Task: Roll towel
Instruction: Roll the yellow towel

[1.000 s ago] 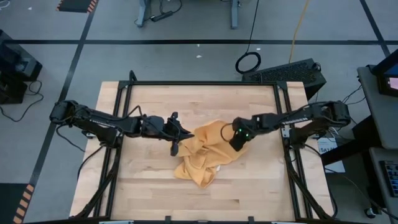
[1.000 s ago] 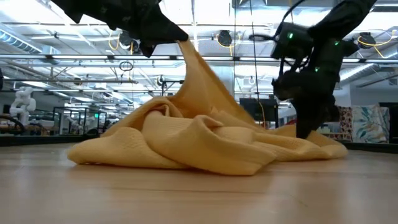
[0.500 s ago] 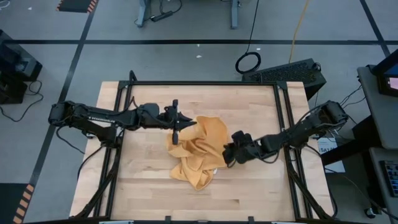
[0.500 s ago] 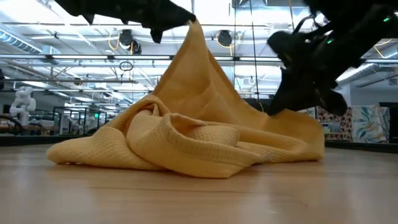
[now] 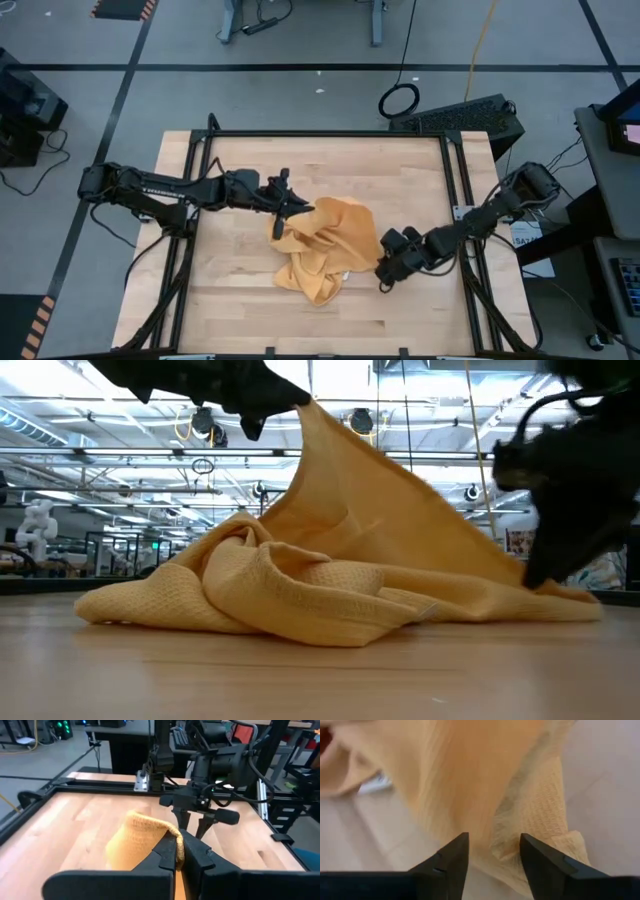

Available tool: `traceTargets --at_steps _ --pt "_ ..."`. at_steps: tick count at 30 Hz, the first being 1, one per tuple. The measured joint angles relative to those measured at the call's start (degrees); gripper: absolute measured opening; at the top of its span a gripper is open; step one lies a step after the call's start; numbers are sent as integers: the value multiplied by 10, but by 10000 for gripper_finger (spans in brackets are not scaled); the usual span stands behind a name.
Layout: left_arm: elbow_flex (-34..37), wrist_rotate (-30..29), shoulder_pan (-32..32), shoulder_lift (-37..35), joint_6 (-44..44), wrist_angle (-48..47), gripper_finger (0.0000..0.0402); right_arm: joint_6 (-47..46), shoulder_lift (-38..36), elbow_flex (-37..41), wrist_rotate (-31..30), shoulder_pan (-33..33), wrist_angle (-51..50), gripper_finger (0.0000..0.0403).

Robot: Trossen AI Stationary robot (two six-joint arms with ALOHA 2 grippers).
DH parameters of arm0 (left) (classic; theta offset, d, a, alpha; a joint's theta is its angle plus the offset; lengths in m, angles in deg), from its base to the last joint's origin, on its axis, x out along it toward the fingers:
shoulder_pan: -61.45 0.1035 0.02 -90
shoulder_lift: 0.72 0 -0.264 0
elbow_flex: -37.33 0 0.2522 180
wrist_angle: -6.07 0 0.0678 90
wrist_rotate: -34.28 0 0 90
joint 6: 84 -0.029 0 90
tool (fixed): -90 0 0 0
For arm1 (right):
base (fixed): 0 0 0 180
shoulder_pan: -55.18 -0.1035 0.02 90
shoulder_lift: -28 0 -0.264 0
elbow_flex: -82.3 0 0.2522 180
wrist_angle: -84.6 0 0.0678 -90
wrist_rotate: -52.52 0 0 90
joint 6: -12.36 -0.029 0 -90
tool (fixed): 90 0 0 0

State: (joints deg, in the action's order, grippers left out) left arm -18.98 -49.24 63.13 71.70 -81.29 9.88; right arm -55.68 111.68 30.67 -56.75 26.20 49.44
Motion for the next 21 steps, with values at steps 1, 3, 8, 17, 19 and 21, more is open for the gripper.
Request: traceTargets --at_steps 1,3,8,17,19,21 --pt "0 0 -3 0 0 -1 11 -1 0 0 -4 -9 -2 174" --pt "0 0 -10 0 0 -7 11 -1 0 0 -26 -27 0 176" --pt "0 -7 -27 9 1 -10 11 10 -10 0 -26 -52 28 173" --pt "0 -8 -30 53 43 2 11 48 -108 -39 8 -53 -175 164" --pt "0 -9 -33 59 49 3 11 60 -129 -39 -36 -52 -209 161" --pt "0 -9 -37 64 50 10 11 42 -141 -40 -112 -50 -249 157"
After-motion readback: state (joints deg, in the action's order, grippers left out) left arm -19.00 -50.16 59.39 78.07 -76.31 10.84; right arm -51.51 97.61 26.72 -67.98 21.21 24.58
